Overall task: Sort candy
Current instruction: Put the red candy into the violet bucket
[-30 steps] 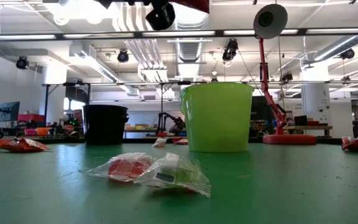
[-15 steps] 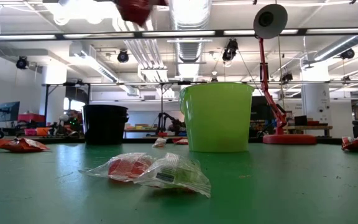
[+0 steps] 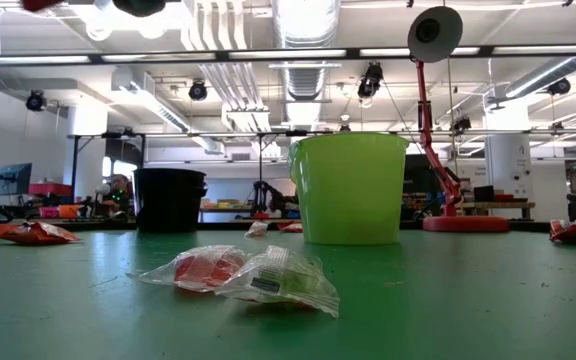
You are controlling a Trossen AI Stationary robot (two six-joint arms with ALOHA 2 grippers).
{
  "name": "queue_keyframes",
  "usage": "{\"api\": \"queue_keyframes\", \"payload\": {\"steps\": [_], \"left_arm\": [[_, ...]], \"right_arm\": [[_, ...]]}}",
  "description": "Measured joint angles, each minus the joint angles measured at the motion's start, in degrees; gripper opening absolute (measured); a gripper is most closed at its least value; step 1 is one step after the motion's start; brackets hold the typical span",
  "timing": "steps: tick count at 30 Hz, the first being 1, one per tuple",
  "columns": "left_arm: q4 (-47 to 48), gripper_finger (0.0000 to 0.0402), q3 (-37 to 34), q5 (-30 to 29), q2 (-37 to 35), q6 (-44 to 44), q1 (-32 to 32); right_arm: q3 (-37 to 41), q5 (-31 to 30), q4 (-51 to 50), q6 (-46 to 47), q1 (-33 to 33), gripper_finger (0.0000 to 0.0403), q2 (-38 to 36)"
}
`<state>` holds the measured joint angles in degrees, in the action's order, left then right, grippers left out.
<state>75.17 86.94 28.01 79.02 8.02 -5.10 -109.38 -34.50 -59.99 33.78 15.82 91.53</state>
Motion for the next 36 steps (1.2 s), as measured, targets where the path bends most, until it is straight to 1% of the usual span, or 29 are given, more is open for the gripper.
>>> {"api": "queue_keyframes", "payload": {"steps": [3, 7, 9, 12, 19, 23, 27, 30, 33, 36], "left_arm": [[2.8, 0.0000, 0.0, 0.2, -0.1, 4.8, -3.1], [6.3, 0.0000, 0.0, 3.5, -0.1, 12.1, -7.6], [5.8, 0.0000, 0.0, 4.8, -0.1, 14.8, -10.0], [4.9, 0.0000, 0.0, 5.1, 0.1, 17.1, -13.1], [1.9, 0.0000, -2.7, 4.3, -0.1, 24.2, -16.7], [-1.9, 0.0000, -6.2, 4.6, -0.8, 27.3, -18.7], [-10.1, 0.0000, -10.3, 7.1, -1.1, 30.9, -19.6], [-15.9, 0.0000, -12.6, 7.6, -1.1, 33.0, -20.2], [-18.8, 0.0000, -14.2, 8.1, -1.1, 35.0, -20.8], [-19.1, 0.0000, -15.6, 8.1, -1.2, 36.5, -21.3]], "right_arm": [[0.0, 0.0, 0.0, -0.9, -0.3, 0.0164, 0.0], [0.0, 0.0, -0.3, -3.6, -0.7, 0.0164, 0.0], [0.0, 0.0, -0.3, -5.3, -1.1, 0.0164, 0.0], [0.0, 0.0, -0.4, -7.7, -1.8, 0.0164, 0.0], [0.0, 0.0, -2.0, -8.9, -3.8, 0.0164, 0.0], [0.0, 0.0, -2.9, -10.3, -4.7, 0.0164, 0.0], [0.0, 0.1, -2.9, -11.4, -4.9, 0.0164, 0.0], [0.0, 0.2, -2.9, -11.7, -4.9, 0.0164, 0.0], [0.0, 0.3, -3.0, -12.6, -4.9, 0.0164, 0.0], [0.0, 0.5, -3.2, -13.5, -4.9, 0.0164, 0.0]]}}
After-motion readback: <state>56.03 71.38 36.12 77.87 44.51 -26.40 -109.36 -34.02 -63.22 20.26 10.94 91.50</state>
